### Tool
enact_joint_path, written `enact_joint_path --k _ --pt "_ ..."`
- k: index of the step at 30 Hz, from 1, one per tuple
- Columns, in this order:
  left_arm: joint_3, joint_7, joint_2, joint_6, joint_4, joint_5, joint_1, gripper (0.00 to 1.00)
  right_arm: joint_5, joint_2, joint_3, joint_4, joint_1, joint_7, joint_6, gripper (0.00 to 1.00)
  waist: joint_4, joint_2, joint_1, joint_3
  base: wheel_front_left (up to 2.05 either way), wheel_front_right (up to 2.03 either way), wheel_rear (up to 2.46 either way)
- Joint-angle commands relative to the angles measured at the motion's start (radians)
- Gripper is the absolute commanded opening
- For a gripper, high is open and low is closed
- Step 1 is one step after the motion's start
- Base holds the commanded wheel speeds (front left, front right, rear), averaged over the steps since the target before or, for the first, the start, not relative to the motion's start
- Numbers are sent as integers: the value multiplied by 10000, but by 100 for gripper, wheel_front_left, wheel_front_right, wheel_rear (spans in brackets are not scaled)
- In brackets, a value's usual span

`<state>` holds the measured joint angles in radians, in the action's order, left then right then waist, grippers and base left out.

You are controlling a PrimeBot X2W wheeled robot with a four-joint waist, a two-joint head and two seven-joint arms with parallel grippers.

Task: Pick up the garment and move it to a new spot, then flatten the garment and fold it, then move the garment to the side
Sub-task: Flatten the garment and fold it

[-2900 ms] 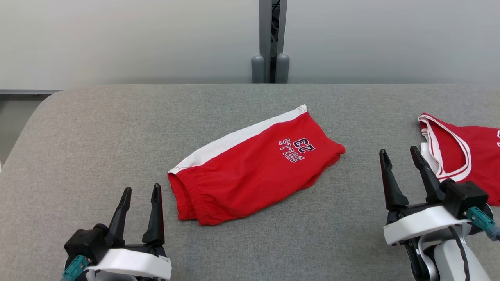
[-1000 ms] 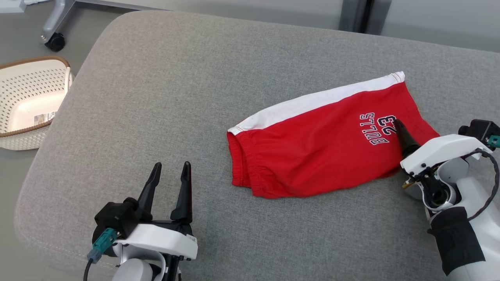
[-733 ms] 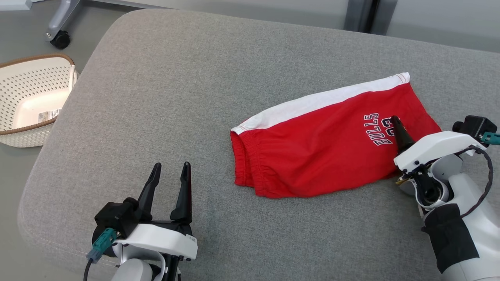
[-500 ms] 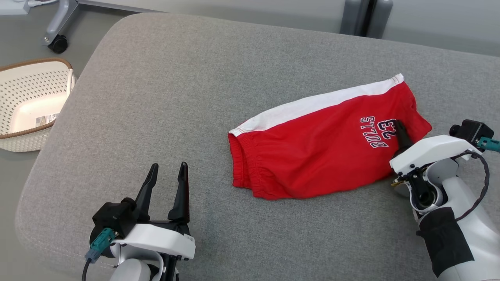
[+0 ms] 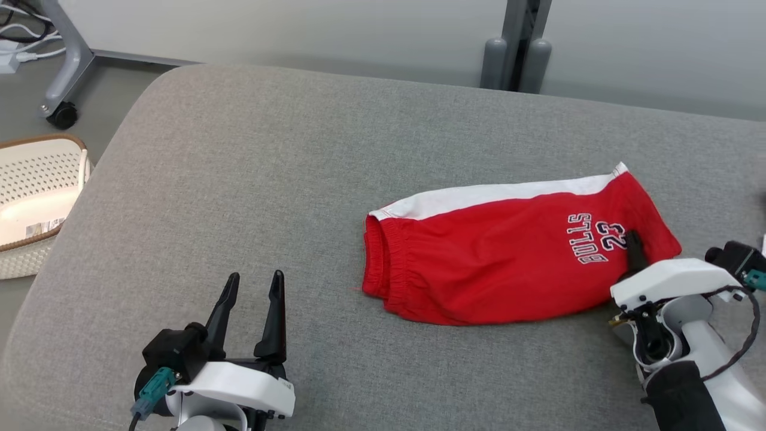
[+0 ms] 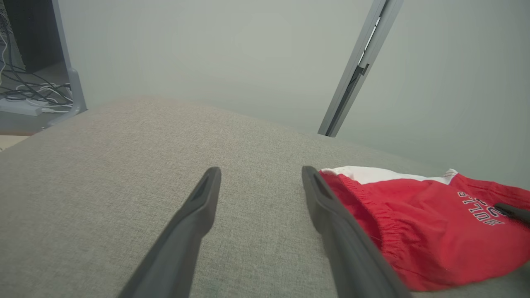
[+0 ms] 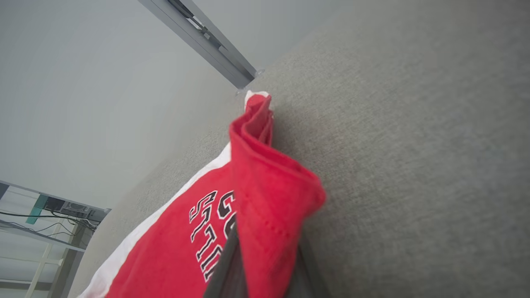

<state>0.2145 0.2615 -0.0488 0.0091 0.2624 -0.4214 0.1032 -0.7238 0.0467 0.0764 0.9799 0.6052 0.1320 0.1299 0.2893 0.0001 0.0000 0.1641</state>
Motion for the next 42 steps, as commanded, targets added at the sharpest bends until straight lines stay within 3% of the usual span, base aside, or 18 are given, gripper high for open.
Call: enact_joint_path --k 1,13,25,33,42 --pt "-58 32 -36 -72 -7 85 -66 100 -156 85 -46 38 -306 -50 15 0 -179 -1 0 -188 0 0 0" --pt "-281 30 -39 -187 33 197 -424 100 -1387 85 -600 702 -1361 667 9 0 -890 -1 0 -818 0 0 0" --pt "-306 30 -38 -185 37 309 -448 100 -1948 80 -1451 969 -811 1182 11 0 -1029 -1 0 -949 0 0 0" --pt "-305 30 -38 -157 64 395 -541 100 -2083 75 -2189 438 -577 1286 11 0 -715 -1 0 -1184 0 0 0" --pt "-336 30 -39 -102 121 361 -743 100 -2901 72 -4080 -1316 -1019 1164 12 0 -239 -1 0 -1539 0 0 0"
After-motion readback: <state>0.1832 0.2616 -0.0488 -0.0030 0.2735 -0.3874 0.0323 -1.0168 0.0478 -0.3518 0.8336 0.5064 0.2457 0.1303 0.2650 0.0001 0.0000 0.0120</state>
